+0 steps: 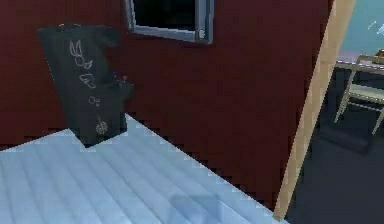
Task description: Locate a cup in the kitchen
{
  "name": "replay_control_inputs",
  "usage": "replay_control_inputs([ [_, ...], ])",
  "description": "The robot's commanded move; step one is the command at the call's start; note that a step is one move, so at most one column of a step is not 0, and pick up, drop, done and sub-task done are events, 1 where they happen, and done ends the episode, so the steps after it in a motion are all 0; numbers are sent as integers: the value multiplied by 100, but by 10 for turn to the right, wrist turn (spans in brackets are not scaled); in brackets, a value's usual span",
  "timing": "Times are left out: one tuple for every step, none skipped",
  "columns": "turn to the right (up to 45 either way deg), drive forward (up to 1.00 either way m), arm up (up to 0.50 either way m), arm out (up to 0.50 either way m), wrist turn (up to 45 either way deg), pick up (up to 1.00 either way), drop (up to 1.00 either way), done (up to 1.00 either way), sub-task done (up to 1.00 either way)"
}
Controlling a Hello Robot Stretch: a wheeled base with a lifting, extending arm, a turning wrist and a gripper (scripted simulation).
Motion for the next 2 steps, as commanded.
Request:
replay_control_inputs([
  [420,0,0,0,0,0,0,0,0],
  [0,70,0,0,0,0,0,0,0],
])
